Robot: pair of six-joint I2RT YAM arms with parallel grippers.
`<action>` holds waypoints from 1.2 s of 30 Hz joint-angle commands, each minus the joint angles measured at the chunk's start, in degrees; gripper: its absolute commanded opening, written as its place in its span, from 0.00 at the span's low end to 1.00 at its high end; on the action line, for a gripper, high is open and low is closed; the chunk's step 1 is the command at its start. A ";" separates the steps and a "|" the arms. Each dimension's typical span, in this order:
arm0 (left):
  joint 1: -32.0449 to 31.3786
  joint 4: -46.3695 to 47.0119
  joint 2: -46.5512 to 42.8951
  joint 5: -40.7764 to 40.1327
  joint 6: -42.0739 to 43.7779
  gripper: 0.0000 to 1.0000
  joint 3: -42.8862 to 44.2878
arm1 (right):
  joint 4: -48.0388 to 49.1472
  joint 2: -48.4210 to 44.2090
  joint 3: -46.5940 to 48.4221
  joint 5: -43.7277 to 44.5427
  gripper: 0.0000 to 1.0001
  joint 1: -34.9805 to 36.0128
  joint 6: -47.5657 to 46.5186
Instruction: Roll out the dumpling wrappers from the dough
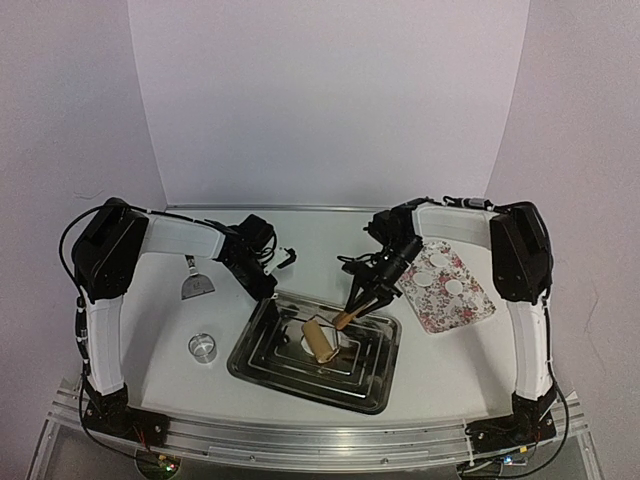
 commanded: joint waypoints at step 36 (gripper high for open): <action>-0.19 -5.54 0.88 -5.35 0.38 0.00 -1.52 | -1.65 5.57 -6.59 22.72 0.00 -3.51 1.27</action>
